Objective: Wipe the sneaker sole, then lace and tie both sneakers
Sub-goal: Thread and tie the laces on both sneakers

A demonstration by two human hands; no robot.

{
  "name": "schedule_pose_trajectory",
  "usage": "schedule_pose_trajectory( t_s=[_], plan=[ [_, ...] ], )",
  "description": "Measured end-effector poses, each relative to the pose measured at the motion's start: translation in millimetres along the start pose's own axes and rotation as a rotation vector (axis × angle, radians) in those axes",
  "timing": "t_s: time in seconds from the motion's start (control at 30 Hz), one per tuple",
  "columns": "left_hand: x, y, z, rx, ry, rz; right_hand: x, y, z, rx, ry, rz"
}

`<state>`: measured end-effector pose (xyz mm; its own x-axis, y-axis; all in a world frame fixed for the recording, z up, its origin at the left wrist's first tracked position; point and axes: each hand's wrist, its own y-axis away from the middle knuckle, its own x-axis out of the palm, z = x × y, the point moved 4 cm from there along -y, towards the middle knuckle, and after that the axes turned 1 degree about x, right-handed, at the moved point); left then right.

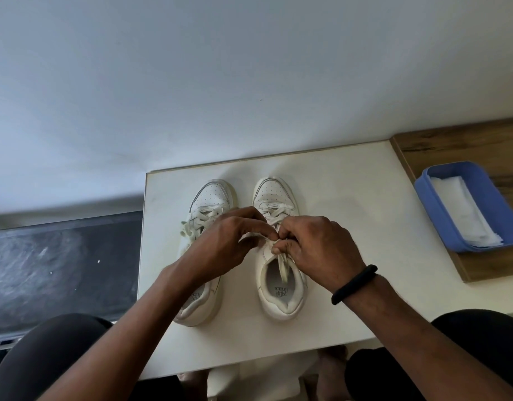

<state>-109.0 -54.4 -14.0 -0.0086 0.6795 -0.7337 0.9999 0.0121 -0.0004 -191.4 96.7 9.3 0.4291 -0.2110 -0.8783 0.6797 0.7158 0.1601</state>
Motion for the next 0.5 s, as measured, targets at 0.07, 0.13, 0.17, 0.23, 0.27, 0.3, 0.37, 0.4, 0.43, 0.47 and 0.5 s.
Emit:
schedule_pose_trajectory(
  t_s=[0.07,0.13,0.17,0.23,0.27,0.3,0.37,0.4,0.43,0.47,0.5],
  plan=[
    [0.7,0.3,-0.6,0.006,-0.066,-0.067,-1.0,-0.7,-0.6,-0.01,-0.015,0.012],
    [-0.8,0.6,0.4,0.002,-0.107,-0.108,-1.9,-1.0,-1.3,-0.027,-0.059,0.039],
    [-2.0,0.6,1.3,0.001,-0.112,-0.118,-2.0,-1.3,-1.8,-0.036,-0.081,0.054],
    [-3.3,0.3,1.3,0.008,-0.114,-0.123,-1.3,-2.0,-3.4,-0.047,-0.115,0.083],
    [-3.3,0.1,0.7,0.013,-0.118,-0.122,-0.8,-2.4,-4.5,-0.052,-0.128,0.093],
    [-2.8,-0.2,0.1,0.017,-0.121,-0.116,-0.3,-2.9,-5.6,-0.058,-0.14,0.1],
    [-2.5,-0.4,0.0,0.018,-0.101,-0.095,0.1,-3.7,-7.7,-0.067,-0.154,0.103],
    [-2.8,-0.3,0.5,0.019,-0.078,-0.079,0.3,-3.8,-8.1,-0.068,-0.154,0.103],
    [-3.2,0.3,1.0,0.022,-0.054,-0.064,0.5,-3.5,-7.8,-0.071,-0.152,0.101],
    [-3.6,0.7,1.4,0.024,-0.035,-0.053,0.7,-3.4,-7.3,-0.075,-0.148,0.095],
    [-3.5,0.9,1.6,0.023,-0.024,-0.047,1.0,-3.2,-6.6,-0.081,-0.146,0.084]
  ],
)
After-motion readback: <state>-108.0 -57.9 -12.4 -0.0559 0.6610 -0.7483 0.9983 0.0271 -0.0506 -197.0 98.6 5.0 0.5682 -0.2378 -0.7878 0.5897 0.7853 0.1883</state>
